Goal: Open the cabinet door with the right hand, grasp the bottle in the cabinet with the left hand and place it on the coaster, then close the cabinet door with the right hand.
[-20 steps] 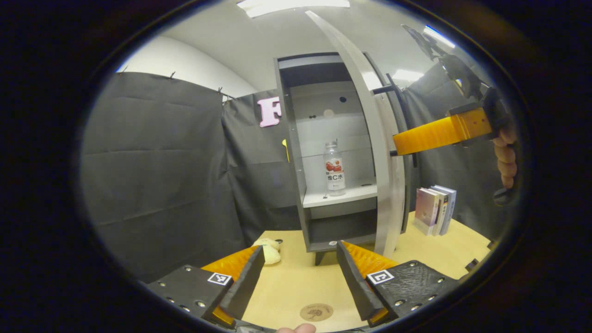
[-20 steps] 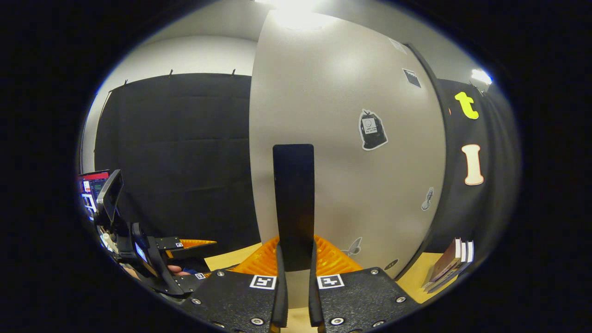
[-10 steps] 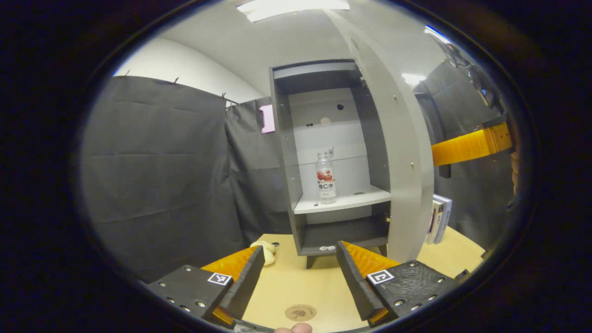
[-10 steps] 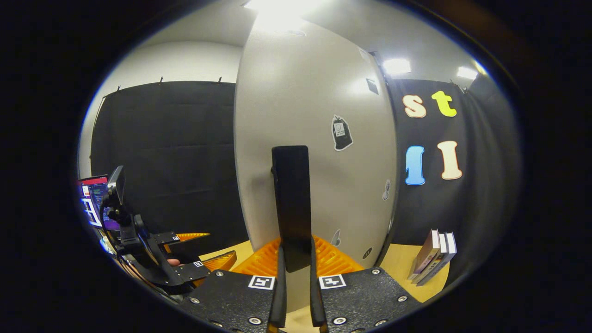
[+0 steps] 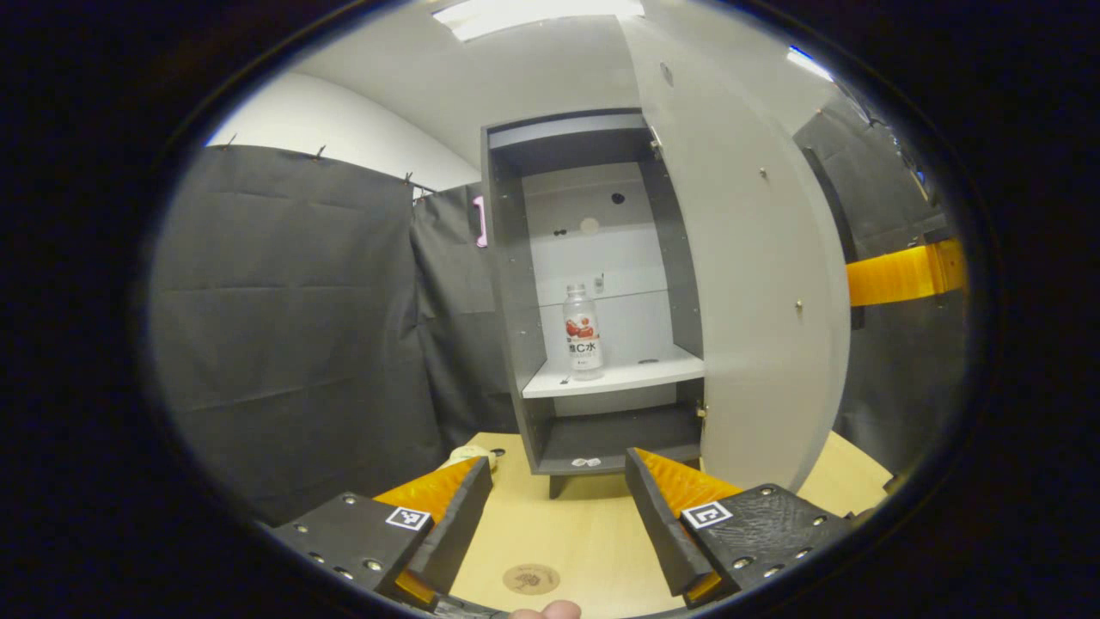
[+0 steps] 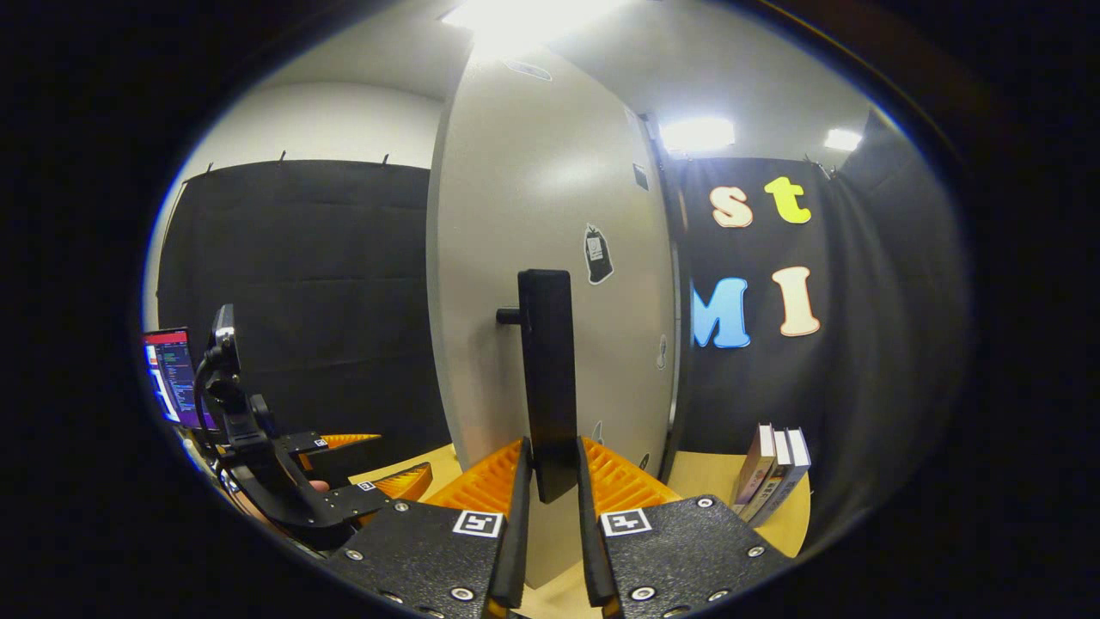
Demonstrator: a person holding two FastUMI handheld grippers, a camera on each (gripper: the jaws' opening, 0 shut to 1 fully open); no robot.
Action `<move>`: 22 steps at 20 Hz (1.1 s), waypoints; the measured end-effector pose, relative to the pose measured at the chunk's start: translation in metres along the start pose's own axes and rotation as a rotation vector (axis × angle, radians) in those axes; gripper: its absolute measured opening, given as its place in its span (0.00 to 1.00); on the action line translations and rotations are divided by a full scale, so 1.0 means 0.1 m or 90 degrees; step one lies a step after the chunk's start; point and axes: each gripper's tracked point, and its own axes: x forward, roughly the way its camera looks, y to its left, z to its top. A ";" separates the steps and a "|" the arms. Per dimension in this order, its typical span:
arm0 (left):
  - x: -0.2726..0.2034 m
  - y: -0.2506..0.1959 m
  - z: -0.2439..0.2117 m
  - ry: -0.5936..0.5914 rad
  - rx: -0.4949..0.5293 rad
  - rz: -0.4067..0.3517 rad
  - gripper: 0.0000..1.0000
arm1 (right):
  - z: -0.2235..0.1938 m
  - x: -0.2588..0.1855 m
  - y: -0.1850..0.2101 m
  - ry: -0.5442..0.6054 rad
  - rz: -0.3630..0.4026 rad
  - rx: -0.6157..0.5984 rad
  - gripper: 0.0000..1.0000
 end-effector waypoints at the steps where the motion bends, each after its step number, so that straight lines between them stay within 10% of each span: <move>1: 0.02 -0.04 0.00 0.004 -0.002 -0.001 0.90 | 0.00 -0.02 0.00 -0.002 -0.009 0.003 0.27; 7: 0.19 -0.15 0.10 0.007 0.018 -0.009 0.90 | -0.09 -0.14 -0.05 0.002 -0.069 0.013 0.28; 22: 1.86 -0.34 0.41 -0.040 0.042 -0.090 0.90 | 0.07 -0.46 -0.56 -0.091 -0.315 0.098 0.85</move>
